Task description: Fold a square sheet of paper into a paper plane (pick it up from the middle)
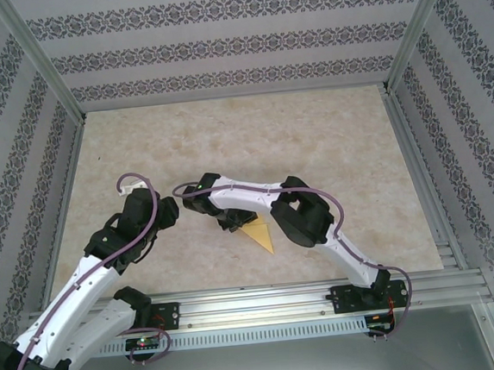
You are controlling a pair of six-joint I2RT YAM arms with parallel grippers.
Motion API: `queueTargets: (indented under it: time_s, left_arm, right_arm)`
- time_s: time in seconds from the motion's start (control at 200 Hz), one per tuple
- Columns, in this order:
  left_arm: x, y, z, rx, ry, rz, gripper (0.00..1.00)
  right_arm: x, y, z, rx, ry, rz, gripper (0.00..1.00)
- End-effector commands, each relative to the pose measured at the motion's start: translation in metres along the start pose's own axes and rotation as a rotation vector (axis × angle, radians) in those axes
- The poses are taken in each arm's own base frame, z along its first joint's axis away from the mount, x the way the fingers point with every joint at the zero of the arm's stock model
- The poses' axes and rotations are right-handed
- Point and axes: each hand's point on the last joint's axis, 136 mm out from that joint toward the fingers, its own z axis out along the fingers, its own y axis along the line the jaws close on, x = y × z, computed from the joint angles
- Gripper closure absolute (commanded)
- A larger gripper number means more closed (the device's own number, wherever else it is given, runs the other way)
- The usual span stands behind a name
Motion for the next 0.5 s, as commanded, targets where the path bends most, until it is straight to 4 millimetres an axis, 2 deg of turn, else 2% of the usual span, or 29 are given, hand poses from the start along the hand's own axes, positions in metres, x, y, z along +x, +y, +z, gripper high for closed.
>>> queueTargets:
  time_s: [0.0,0.085,0.17,0.225,0.305,0.4,0.465,0.495]
  left_arm:
    - [0.004,0.005,0.000,-0.019,0.022,-0.003,0.45]
    - [0.004,0.003,0.000,-0.010,0.029,0.002,0.44]
    - [0.007,0.000,0.002,0.004,0.044,0.006,0.44]
    - [0.010,-0.003,0.004,0.016,0.061,0.006,0.43]
    - [0.016,-0.011,0.009,0.050,0.096,0.010,0.42]
    - [0.025,-0.025,0.017,0.109,0.151,0.017,0.41]
    - [0.033,-0.038,0.024,0.163,0.202,0.024,0.40]
    - [0.037,-0.042,0.028,0.178,0.226,0.026,0.40]
  right_arm:
    - [-0.013,0.025,-0.044,-0.216,-0.105,0.018,0.52]
    - [-0.024,0.023,-0.079,-0.323,-0.212,0.051,0.34]
    - [-0.030,0.013,-0.108,-0.420,-0.323,0.095,0.22]
    - [-0.031,0.003,-0.123,-0.483,-0.390,0.130,0.19]
    - [-0.030,-0.021,-0.147,-0.565,-0.512,0.207,0.17]
    - [-0.025,-0.055,-0.149,-0.628,-0.614,0.323,0.17]
    - [-0.022,-0.066,-0.147,-0.711,-0.684,0.365,0.18]
    - [-0.018,-0.070,-0.140,-0.738,-0.699,0.369,0.21]
